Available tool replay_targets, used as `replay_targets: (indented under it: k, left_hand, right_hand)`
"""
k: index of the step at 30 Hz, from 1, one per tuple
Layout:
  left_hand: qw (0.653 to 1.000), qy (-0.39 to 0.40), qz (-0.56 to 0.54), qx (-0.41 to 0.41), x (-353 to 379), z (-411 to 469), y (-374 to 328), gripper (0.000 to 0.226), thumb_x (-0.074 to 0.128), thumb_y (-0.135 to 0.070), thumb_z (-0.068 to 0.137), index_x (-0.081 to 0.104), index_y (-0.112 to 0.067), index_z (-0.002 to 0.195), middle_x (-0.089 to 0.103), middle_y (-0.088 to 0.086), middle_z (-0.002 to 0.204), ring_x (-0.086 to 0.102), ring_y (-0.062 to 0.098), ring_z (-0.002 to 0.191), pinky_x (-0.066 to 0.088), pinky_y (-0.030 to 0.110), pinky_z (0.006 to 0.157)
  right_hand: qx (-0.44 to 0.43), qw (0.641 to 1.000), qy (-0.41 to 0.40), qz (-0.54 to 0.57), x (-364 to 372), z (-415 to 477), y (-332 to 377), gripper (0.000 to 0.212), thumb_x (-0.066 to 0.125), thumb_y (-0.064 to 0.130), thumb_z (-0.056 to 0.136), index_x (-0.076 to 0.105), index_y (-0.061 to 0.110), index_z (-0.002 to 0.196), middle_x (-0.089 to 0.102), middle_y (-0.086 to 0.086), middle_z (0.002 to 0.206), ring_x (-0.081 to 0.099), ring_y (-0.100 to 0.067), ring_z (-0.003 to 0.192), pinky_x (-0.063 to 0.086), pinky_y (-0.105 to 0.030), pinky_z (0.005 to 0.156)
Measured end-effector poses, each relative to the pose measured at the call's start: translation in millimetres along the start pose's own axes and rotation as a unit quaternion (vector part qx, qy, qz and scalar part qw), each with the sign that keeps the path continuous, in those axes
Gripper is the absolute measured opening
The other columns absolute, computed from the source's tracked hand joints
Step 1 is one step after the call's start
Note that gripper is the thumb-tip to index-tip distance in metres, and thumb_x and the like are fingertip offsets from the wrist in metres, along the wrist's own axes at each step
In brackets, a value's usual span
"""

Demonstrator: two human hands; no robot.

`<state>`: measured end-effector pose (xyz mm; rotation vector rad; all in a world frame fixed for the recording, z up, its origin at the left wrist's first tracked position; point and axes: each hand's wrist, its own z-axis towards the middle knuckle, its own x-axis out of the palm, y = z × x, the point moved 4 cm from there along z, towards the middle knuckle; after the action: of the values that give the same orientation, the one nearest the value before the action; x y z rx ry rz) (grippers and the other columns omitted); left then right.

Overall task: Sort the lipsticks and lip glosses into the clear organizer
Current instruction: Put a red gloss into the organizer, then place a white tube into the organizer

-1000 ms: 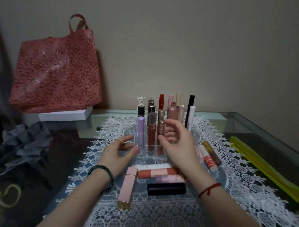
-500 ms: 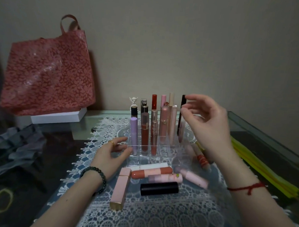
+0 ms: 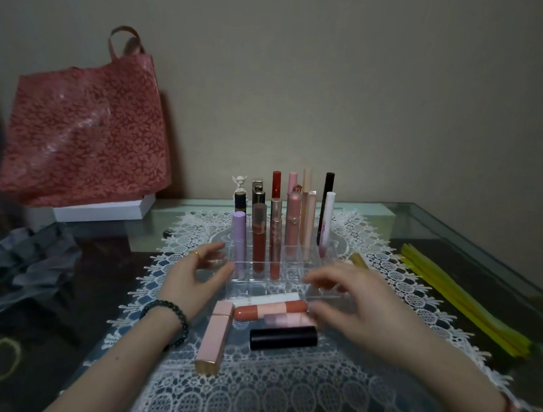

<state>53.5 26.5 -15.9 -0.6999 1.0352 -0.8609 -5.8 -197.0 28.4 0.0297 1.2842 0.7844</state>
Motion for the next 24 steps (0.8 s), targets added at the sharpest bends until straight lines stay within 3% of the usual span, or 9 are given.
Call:
replay_targets:
  k: [4, 7, 13, 18, 24]
  left_hand:
    - [0.995, -0.052, 0.006, 0.09, -12.5, -7.1, -20.0, 0.021, 0.067, -0.019, 0.076, 0.059, -0.035, 0.088, 0.063, -0.014, 0.085, 0.056, -0.002, 0.084, 0.041, 0.011, 0.073]
    - [0.989, -0.005, 0.023, 0.143, -12.0, -14.3, -30.3, 0.015, 0.066, -0.02, 0.074, 0.062, -0.033, 0.082, 0.064, -0.012, 0.077, 0.057, -0.004, 0.079, 0.043, 0.009, 0.074]
    - [0.975, 0.069, 0.096, 0.19, -4.6, -17.3, -32.9, 0.01, 0.063, -0.031, 0.076, 0.062, -0.038, 0.082, 0.064, -0.02, 0.08, 0.058, -0.003, 0.082, 0.045, 0.017, 0.076]
    - [0.958, 0.089, 0.177, 0.206, -9.6, -15.2, -29.2, 0.011, 0.067, -0.03, 0.075, 0.069, -0.038, 0.082, 0.058, -0.029, 0.072, 0.055, -0.005, 0.077, 0.043, 0.016, 0.073]
    - [0.944, 0.172, 0.236, 0.155, -14.2, -11.4, -18.2, 0.017, 0.057, -0.042, 0.081, 0.07, -0.033, 0.088, 0.069, -0.019, 0.078, 0.056, -0.008, 0.067, 0.04, 0.008, 0.058]
  right_hand:
    - [-0.024, 0.999, 0.032, 0.006, 18.9, 8.4, 6.7, 0.031, 0.059, 0.04, 0.082, 0.052, 0.039, 0.112, 0.051, 0.027, 0.103, 0.047, 0.009, 0.093, 0.04, -0.013, 0.085]
    - [-0.042, 0.998, 0.043, -0.011, 28.7, 16.5, 11.0, 0.033, 0.058, 0.046, 0.081, 0.054, 0.035, 0.112, 0.049, 0.025, 0.096, 0.045, 0.009, 0.086, 0.036, -0.009, 0.07]
    - [-0.077, 0.996, 0.029, -0.041, 42.0, 38.3, 26.5, 0.031, 0.054, 0.037, 0.086, 0.056, 0.029, 0.115, 0.058, 0.011, 0.113, 0.048, -0.003, 0.1, 0.04, -0.023, 0.088]
    - [-0.074, 0.993, 0.057, -0.078, 53.1, 53.9, 31.9, 0.031, 0.053, 0.033, 0.087, 0.058, 0.025, 0.117, 0.061, 0.003, 0.114, 0.052, -0.013, 0.106, 0.045, -0.033, 0.09]
    - [-0.068, 0.992, 0.079, -0.075, 55.7, 56.8, 34.7, 0.029, 0.052, 0.027, 0.09, 0.059, 0.02, 0.117, 0.062, 0.0, 0.113, 0.055, -0.015, 0.104, 0.045, -0.031, 0.089]
